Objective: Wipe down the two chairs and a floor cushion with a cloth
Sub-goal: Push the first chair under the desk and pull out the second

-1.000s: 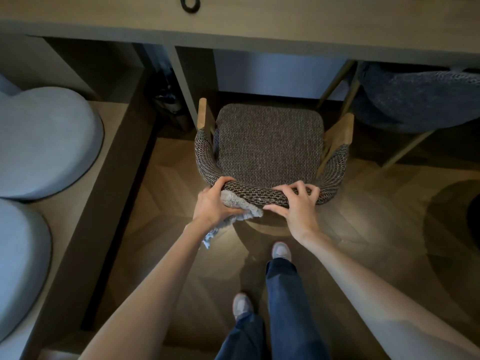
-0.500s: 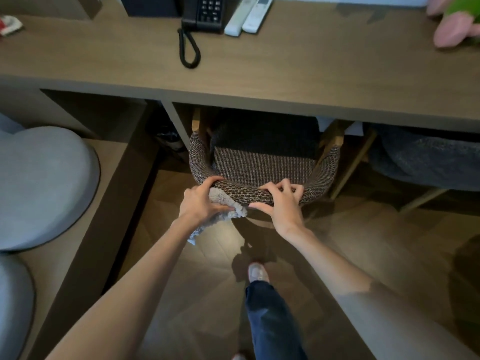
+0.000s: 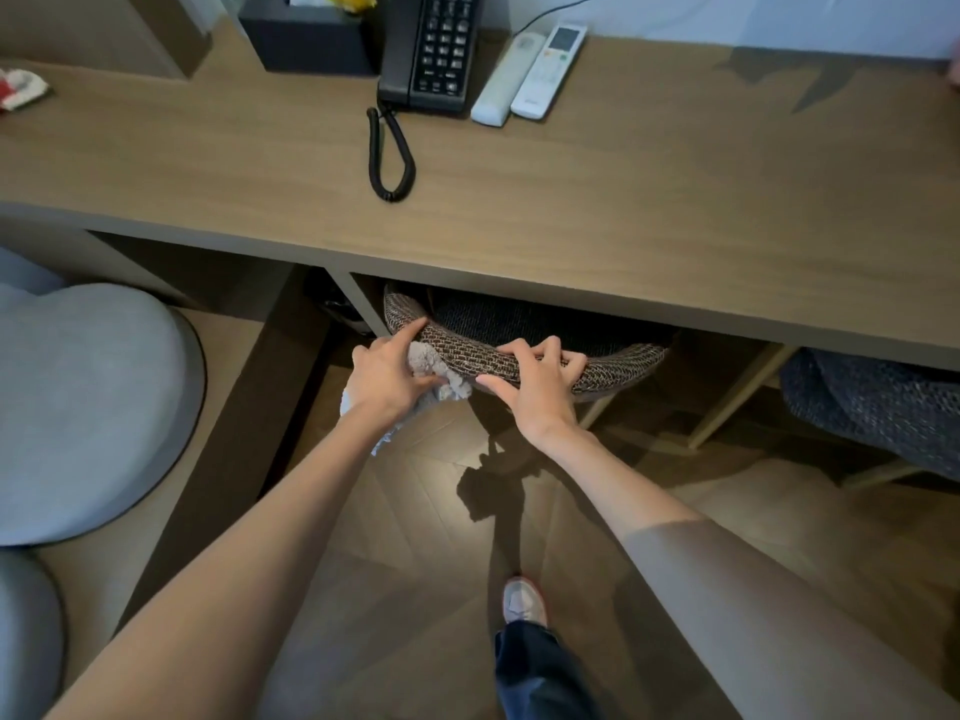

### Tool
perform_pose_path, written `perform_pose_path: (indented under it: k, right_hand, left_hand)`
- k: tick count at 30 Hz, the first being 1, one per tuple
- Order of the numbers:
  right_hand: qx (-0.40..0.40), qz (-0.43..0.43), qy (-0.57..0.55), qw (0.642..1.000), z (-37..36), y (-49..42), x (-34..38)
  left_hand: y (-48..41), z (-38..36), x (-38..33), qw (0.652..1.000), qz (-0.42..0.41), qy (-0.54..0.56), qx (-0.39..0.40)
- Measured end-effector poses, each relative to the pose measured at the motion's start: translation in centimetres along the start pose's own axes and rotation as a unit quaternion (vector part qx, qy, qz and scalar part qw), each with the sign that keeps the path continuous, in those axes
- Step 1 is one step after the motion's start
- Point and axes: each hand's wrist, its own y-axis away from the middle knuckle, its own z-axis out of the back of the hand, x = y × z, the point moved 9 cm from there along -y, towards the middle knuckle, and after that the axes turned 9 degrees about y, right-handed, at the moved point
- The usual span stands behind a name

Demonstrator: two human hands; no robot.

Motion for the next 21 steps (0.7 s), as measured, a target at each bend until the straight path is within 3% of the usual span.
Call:
perform_pose_path:
  k: [5, 11, 21]
  right_hand:
    - [0.0, 0.013, -0.001, 1.0, -0.1, -0.7, -0.1]
    - [0.1, 0.057, -0.03, 0.993, 0.4, 0.1, -0.7]
    - [-0.023, 0.033, -0.07, 0.997, 7.4, 11.8, -4.6]
  left_hand:
    - [0.2, 0.4, -0.4, 1.0, 0.003, 0.025, -0.003]
    - [4.4, 1.0, -1.2, 0.993, -0.011, 0.119, -0.017]
    - [13.4, 0.5, -5.7, 0.98, -0.14, 0.142, 0.008]
